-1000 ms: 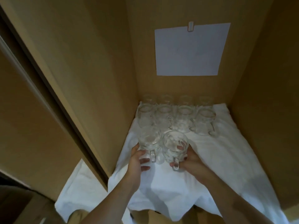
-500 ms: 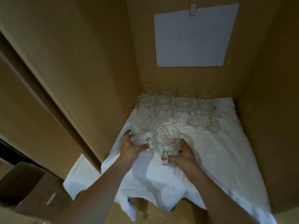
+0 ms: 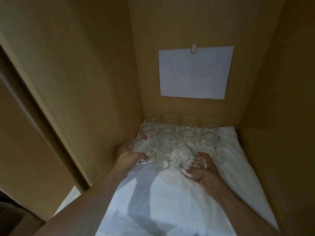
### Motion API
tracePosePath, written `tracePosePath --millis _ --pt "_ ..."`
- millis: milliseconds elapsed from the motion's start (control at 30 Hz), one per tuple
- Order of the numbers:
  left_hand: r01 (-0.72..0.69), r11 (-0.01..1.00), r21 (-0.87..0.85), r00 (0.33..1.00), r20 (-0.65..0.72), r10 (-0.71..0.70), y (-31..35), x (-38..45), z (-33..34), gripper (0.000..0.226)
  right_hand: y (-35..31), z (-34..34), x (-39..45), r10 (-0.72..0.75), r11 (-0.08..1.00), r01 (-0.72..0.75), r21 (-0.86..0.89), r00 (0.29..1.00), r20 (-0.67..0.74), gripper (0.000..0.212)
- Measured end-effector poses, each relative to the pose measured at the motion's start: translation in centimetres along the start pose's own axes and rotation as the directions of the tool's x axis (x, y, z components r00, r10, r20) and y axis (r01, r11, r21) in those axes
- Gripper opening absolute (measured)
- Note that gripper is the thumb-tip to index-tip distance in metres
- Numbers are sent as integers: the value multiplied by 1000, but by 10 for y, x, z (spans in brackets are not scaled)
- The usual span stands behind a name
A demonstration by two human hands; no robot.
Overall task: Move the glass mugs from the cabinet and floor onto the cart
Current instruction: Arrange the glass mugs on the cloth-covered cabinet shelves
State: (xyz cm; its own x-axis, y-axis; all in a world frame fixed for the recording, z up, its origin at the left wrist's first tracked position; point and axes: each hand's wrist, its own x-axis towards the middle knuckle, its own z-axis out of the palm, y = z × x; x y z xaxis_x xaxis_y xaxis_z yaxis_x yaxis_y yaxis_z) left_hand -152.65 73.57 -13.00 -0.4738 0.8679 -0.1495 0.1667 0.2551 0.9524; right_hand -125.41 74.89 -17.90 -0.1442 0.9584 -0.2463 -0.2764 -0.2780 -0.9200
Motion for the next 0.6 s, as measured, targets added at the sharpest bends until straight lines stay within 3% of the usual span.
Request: tracePosePath --millis 133,200,300,367,500,600 --pt "-8 963 269 998 -60 25 21 17 -1 93 -18 10 13 -62 957 79 -281 996 68 92" --pt "-16 921 389 998 -43 35 26 21 3 86 -23 20 22 -103 880 153 -450 986 134 99" --pt "-111 776 621 992 23 124 25 22 6 70 -31 40 29 -156 536 296 -790 955 252 102" --pt "-188 638 747 973 51 227 22 23 8 64 -33 55 31 -171 278 393 -877 918 357 96" --pt "-233 503 832 964 130 232 22 29 13 64 -33 81 37 -126 23 411 -911 905 406 94" --pt "-268 511 817 958 172 229 12 36 19 65 -29 96 41 -118 -102 416 -903 897 426 97"
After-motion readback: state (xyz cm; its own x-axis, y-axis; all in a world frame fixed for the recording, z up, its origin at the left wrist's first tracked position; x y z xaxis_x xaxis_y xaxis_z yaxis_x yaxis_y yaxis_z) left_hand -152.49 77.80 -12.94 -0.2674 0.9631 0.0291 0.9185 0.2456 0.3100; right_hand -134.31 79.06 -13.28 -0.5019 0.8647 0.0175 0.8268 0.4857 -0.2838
